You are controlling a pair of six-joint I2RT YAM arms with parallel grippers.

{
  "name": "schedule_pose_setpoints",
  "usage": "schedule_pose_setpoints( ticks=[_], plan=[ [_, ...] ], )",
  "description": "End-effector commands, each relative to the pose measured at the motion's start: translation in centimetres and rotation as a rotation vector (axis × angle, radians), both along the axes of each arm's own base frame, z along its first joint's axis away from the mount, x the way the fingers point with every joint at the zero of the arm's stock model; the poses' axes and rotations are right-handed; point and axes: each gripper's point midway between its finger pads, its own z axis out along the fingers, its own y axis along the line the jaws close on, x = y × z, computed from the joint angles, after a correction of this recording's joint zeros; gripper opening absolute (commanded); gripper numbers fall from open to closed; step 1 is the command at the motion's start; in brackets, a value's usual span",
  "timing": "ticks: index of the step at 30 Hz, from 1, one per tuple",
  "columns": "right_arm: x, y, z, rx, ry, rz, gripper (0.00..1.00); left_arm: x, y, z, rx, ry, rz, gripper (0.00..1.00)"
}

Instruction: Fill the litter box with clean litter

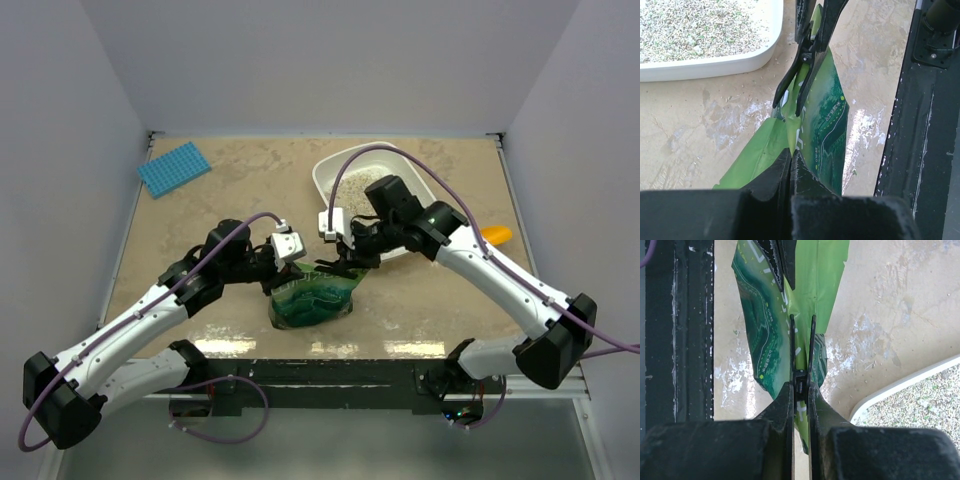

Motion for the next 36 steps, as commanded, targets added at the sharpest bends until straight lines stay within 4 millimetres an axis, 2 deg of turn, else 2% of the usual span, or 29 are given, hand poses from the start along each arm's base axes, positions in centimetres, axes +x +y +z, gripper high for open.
schedule_pose_setpoints(
  ticks=[1, 10, 16, 21, 24, 26, 27, 28, 31, 35, 36],
  plan=[
    [0.5, -2.6, -0.4, -0.162, -0.028, -0.061, 0.00, 0.1, -0.2, 1.8, -0.026, -0.027, 0.010, 0.00],
    [-1.0, -1.7, -2.9, -0.287, 0.014, -0.009, 0.00, 0.2, -0.4, 2.1, -0.025, -0.028, 0.016, 0.00],
    [-1.3, -0.7, -4.4, -0.301, 0.050, 0.009, 0.00, -0.1, -0.2, 2.4, -0.039, -0.042, 0.017, 0.00],
    [-1.6, 0.3, -4.6, -0.262, 0.073, 0.025, 0.00, -0.2, -0.2, 2.4, -0.039, -0.042, 0.017, 0.00],
    [-1.7, 0.5, -4.2, -0.239, 0.071, 0.026, 0.12, -0.2, -0.1, 2.5, -0.037, -0.044, 0.024, 0.00],
    [-1.7, 0.6, -3.5, -0.211, 0.059, 0.010, 0.27, -0.1, 0.0, 2.5, -0.037, -0.046, 0.029, 0.00],
    [-1.6, 0.9, -3.1, -0.187, 0.046, 0.007, 0.68, -0.1, 0.1, 2.4, -0.033, -0.044, 0.030, 0.00],
    [-1.5, 1.0, -2.6, -0.171, 0.035, 0.001, 0.98, -0.2, 0.0, 2.4, -0.035, -0.046, 0.028, 0.00],
    [-0.4, 1.2, 0.3, -0.097, -0.047, -0.062, 0.98, -0.2, 0.1, 2.1, -0.030, -0.040, 0.031, 0.00],
    [0.8, 0.9, 5.8, 0.044, -0.171, -0.169, 0.99, 0.1, 0.2, 2.0, -0.024, -0.043, 0.042, 0.00],
    [0.8, 0.7, 8.0, 0.108, -0.198, -0.211, 0.98, 0.1, 0.2, 2.1, -0.022, -0.044, 0.044, 0.00]
  ],
)
